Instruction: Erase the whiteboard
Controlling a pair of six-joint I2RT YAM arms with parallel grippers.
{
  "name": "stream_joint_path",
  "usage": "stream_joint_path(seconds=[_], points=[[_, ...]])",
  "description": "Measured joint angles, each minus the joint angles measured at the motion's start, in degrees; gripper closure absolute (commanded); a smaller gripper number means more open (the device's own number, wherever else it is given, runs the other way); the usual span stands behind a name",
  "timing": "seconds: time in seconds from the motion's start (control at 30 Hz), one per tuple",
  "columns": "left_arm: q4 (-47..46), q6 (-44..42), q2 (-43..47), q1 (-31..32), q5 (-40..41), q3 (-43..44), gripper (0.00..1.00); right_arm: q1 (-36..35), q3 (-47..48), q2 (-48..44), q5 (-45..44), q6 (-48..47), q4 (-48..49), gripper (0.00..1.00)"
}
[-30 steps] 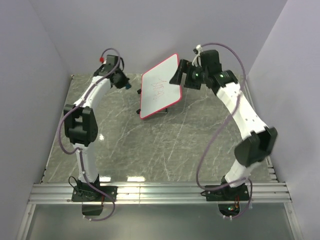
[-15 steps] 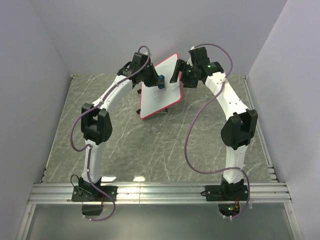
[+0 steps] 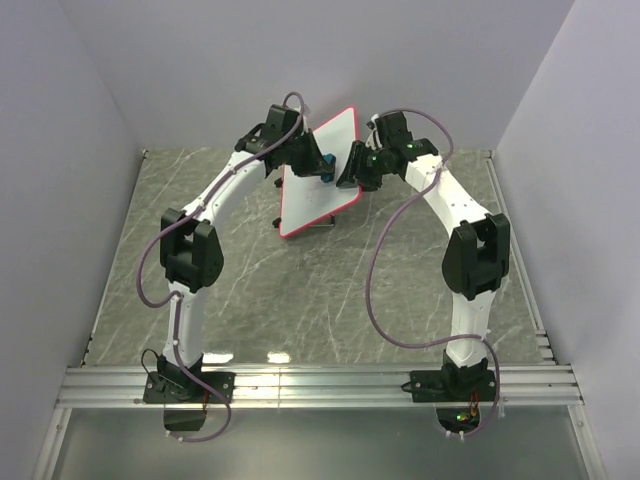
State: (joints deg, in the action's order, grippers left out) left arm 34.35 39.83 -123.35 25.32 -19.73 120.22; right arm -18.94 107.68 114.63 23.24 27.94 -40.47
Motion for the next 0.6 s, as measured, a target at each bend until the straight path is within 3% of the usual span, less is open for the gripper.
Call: stream_joint_path(seconds=[0.1, 0.13, 0.2, 0.23, 0.43, 0.6], points=[[0.1, -0.2, 0.2, 1.1, -0.9, 0.2, 1.0, 0.0, 0.0, 0.0, 1.0, -0.4, 0.5, 0.69], [0.4, -0.2, 0.2, 1.6, -0.9, 0.5, 1.0, 0.1, 0.0, 0.0, 1.4, -0.5, 0.5, 0.81], [1.2, -0.4, 0.1, 2.6, -0.8, 1.0, 1.0, 0.3, 0.0, 0.0, 2.9, 0.5, 0.9, 0.91], [1.3, -0.7, 0.1, 2.9, -0.4, 1.2, 1.0, 0.7, 0.0, 0.0, 4.2, 1.4, 1.0, 1.0], [2.6, -1.3, 0.3, 2.8, 1.5, -0.1, 1.0, 1.3, -0.1, 0.1, 7.7, 2.8, 0.8, 1.0], [1.6, -1.2, 2.0, 1.7, 3.4, -6.6, 1.0, 1.5, -0.1, 0.3, 7.9, 2.9, 0.3, 1.0]])
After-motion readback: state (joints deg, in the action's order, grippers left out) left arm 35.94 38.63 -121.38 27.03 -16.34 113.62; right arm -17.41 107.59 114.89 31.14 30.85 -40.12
